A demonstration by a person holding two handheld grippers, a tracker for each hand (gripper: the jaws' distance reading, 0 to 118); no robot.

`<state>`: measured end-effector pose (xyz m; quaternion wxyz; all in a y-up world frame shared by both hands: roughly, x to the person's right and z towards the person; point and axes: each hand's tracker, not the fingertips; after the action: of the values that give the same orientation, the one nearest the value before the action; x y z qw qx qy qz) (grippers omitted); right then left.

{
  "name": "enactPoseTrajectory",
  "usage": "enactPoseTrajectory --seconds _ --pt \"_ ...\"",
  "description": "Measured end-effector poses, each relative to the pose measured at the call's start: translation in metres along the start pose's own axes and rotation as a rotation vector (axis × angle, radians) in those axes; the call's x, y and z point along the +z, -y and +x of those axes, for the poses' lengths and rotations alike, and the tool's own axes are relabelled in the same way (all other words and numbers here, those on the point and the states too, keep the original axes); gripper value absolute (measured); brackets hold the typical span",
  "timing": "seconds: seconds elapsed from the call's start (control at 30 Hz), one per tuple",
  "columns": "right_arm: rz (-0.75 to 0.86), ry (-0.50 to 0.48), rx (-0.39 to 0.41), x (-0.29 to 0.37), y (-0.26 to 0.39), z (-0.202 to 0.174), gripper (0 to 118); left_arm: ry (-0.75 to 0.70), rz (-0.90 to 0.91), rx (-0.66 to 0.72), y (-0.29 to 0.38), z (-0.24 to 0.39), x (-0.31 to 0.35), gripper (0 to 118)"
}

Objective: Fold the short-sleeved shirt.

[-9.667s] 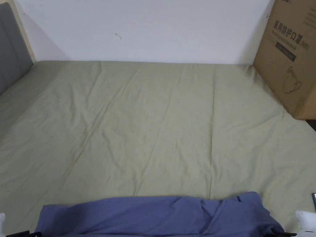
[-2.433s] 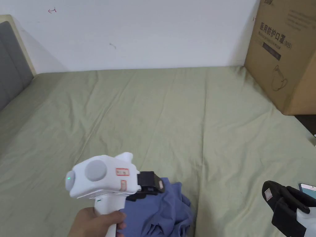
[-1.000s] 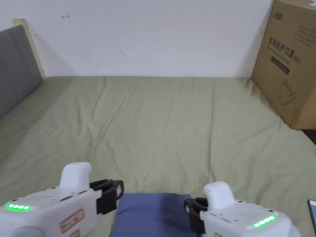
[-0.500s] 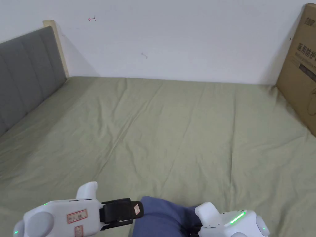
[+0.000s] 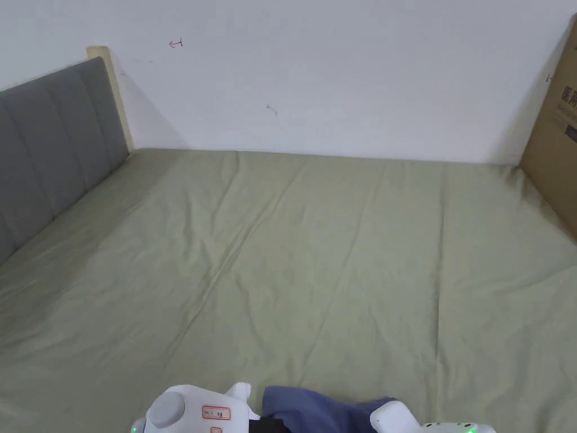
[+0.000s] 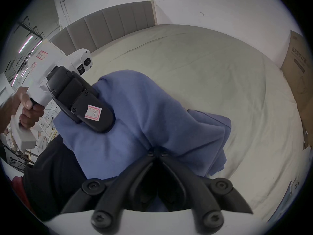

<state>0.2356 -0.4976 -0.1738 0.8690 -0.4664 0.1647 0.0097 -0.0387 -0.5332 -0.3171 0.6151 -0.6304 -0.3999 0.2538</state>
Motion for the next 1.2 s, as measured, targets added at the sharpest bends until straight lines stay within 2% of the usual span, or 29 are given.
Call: enactPoseTrajectory --seconds 0.1,0.2,0.27,0.37,0.43,0.5,0.57,0.67,0.7,0.77,0.8,0.83,0.9,0.97,1.03,1.07,1.13,1.2 --pt "0.050 -0.066 -0.063 0.020 -0.007 -0.004 0 0.007 -0.009 0.023 -0.008 -0.013 0.027 13" --pt "0.129 -0.063 -0.051 0.049 -0.012 -0.014 0 -0.024 0.030 0.006 -0.025 -0.029 0.092 13" --pt "0.158 -0.107 -0.056 0.065 -0.011 -0.020 0 -0.101 0.112 0.010 -0.041 -0.047 0.153 13" --pt "0.162 -0.116 -0.076 0.075 -0.008 -0.029 0 -0.188 0.180 0.055 -0.068 -0.094 0.253 13" --pt "0.158 -0.156 -0.109 0.073 -0.005 -0.034 0 -0.307 0.189 0.077 -0.088 -0.119 0.317 13" --pt "0.152 -0.156 -0.107 0.069 -0.004 -0.041 0 -0.411 0.172 0.082 -0.105 -0.141 0.367 13" --pt "0.132 -0.172 -0.138 0.063 -0.007 -0.044 0 -0.505 0.180 0.108 -0.120 -0.158 0.405 13" --pt "0.122 -0.188 -0.167 0.057 -0.012 -0.048 0 -0.613 0.163 0.169 -0.140 -0.184 0.442 15" --pt "0.121 -0.192 -0.171 0.055 -0.017 -0.050 0 -0.685 0.150 0.159 -0.145 -0.189 0.444 21" --pt "0.117 -0.194 -0.174 0.056 -0.023 -0.052 0 -0.865 0.137 0.152 -0.152 -0.197 0.452 63" --pt "0.117 -0.197 -0.169 0.059 -0.026 -0.053 0 -0.972 0.118 0.147 -0.154 -0.194 0.450 70" --pt "0.125 -0.195 -0.164 0.062 -0.031 -0.055 0 -1.106 0.097 0.118 -0.156 -0.190 0.455 68" --pt "0.137 -0.194 -0.170 0.069 -0.036 -0.055 0 -1.275 0.133 0.050 -0.154 -0.173 0.464 69" --pt "0.193 -0.180 -0.171 0.082 -0.040 -0.057 0 -1.268 0.277 -0.020 -0.149 -0.143 0.479 69" --pt "0.269 -0.158 -0.177 0.101 -0.045 -0.061 0 -1.286 0.512 -0.070 -0.132 -0.090 0.486 68" --pt "0.307 -0.142 -0.187 0.111 -0.046 -0.062 0 -1.189 0.622 -0.127 -0.117 -0.065 0.487 66" --pt "0.408 -0.087 -0.171 0.139 -0.050 -0.068 0 -1.074 0.777 -0.298 -0.081 -0.004 0.472 63" --pt "0.503 0.020 -0.145 0.171 -0.053 -0.077 0 -1.070 0.866 -0.485 -0.034 0.060 0.438 58"
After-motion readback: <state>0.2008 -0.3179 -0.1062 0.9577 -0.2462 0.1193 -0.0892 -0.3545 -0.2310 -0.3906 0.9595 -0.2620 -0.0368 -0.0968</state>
